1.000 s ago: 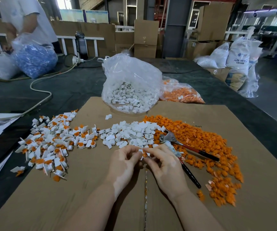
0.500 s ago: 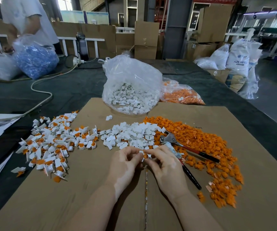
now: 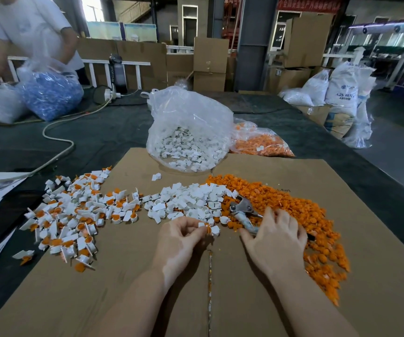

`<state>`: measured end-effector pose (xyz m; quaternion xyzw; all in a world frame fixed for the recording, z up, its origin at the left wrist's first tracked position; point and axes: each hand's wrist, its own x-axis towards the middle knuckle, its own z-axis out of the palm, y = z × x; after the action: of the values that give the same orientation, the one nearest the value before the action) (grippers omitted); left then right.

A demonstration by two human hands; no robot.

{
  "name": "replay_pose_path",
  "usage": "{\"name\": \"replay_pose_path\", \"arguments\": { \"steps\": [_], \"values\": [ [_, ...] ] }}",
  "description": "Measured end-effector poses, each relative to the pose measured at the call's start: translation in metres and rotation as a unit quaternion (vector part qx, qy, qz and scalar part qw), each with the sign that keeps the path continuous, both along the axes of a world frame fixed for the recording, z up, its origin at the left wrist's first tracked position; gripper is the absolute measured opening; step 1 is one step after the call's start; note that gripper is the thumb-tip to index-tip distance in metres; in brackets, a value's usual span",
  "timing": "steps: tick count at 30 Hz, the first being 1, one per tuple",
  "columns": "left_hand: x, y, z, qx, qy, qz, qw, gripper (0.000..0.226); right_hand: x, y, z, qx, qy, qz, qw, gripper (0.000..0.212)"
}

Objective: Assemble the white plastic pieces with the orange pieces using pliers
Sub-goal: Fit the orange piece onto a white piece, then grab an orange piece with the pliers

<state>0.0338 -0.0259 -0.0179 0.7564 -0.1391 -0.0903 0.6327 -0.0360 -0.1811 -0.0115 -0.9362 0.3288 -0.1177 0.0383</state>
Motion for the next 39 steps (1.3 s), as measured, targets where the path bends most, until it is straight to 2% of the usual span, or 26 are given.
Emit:
{"name": "replay_pose_path", "arguments": {
  "steps": [2,4,8,13,15,17,20,23,27,29,34,39],
  "values": [
    [0.000,0.000,0.001,0.004,-0.001,-0.001,1.000,0.010,0.000,-0.008,0.002,0.008,0.049,-0.020,0.999,0.075],
    [0.000,-0.001,0.002,0.006,0.004,0.002,1.000,0.009,0.000,-0.010,0.005,0.008,0.064,-0.017,0.998,0.063],
    [0.000,-0.001,0.003,0.001,0.022,0.015,1.000,0.008,0.000,-0.008,0.010,-0.042,0.062,0.003,0.997,0.047],
    [0.002,-0.002,0.007,-0.038,0.074,0.034,0.996,0.009,-0.003,-0.008,0.022,-0.038,0.038,0.044,0.998,0.037],
    [0.005,-0.004,0.011,-0.069,0.116,0.042,0.990,0.010,-0.002,-0.004,0.030,0.004,0.029,0.085,0.996,0.037],
    [0.007,-0.006,0.016,-0.106,0.155,0.044,0.981,0.011,-0.001,0.002,0.039,0.108,0.024,0.136,0.984,0.037],
    [0.009,-0.008,0.026,-0.151,0.193,0.051,0.968,0.009,-0.002,0.014,0.052,0.288,0.022,0.196,0.937,0.041],
    [0.012,-0.007,0.034,-0.156,0.194,0.068,0.966,0.008,-0.005,0.022,0.060,0.385,0.033,0.218,0.896,0.043],
    [0.015,-0.005,0.038,-0.152,0.186,0.092,0.966,0.010,-0.008,0.029,0.066,0.504,0.042,0.194,0.841,0.037],
    [0.014,-0.006,0.040,-0.152,0.185,0.101,0.966,0.009,-0.008,0.031,0.067,0.527,0.057,0.190,0.827,0.035],
    [0.011,-0.006,0.041,-0.163,0.188,0.111,0.962,0.016,-0.007,0.034,0.065,0.533,0.070,0.192,0.821,0.034],
    [0.011,-0.009,0.037,-0.169,0.197,0.115,0.959,0.014,-0.004,0.038,0.055,0.478,0.026,0.209,0.853,0.039]
  ]
}}
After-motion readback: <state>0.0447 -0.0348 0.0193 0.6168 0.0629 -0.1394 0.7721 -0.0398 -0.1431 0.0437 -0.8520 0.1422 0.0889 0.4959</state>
